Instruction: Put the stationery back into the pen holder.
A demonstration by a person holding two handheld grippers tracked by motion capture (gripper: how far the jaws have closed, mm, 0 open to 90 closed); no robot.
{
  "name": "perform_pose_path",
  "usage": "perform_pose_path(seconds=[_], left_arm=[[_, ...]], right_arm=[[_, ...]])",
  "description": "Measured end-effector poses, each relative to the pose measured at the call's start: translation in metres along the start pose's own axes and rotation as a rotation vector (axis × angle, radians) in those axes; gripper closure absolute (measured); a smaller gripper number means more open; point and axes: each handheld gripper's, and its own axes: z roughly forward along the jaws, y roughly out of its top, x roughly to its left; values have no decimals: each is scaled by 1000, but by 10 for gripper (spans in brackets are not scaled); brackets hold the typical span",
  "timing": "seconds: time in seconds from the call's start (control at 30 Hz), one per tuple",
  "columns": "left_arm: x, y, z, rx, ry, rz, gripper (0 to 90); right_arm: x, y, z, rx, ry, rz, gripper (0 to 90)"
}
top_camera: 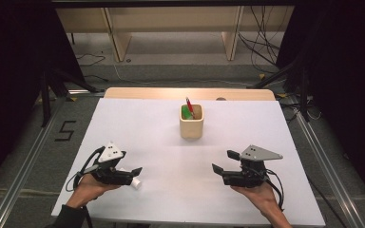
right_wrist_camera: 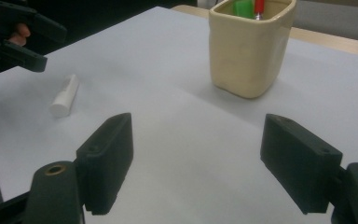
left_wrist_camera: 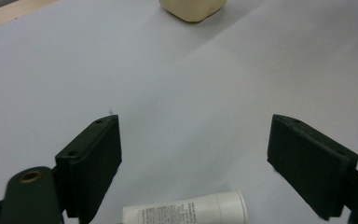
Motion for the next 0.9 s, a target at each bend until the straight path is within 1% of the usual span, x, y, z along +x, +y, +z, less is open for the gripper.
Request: perform_pose_path(seconds=[0.07,0.1,0.2,0.3,0.4,0.53,0.6,0.63,0.7,0.77,0.8,0.9], left_arm=[[1,1,2,9,11,13,171],[1,2,2,14,12,12,171],[2,2,2,8,29,-4,171],[1,0,-2,-9,22,-20,171],[-1,-3,-5,-27,24,-31,171],[-5,-11,-8,-44,8,-66,173],[-8,-17,-10,-43,16,-73,173],[-10,-20,-11,-51,21,-78,173],[-12,-25,-15,-63,17,-92,173],[-13,-30,-18,-74,24,-99,173],[-13,-32,-19,-80,28,-109,173],[-13,-38,-22,-85,29,-129,175]], right_arm=[[2,-4,-3,1,0,-3,258],[3,-6,-4,5,0,-7,256],[8,-11,-3,15,10,-8,253],[16,-13,2,28,25,-25,253],[25,-14,9,37,41,-34,252],[38,-14,21,53,69,-55,251],[44,-14,28,64,82,-71,250],[47,-14,30,70,87,-76,250],[51,-14,36,76,98,-77,249],[54,-14,41,80,107,-80,249],[55,-14,44,81,113,-81,249],[60,-14,54,103,131,-87,249]])
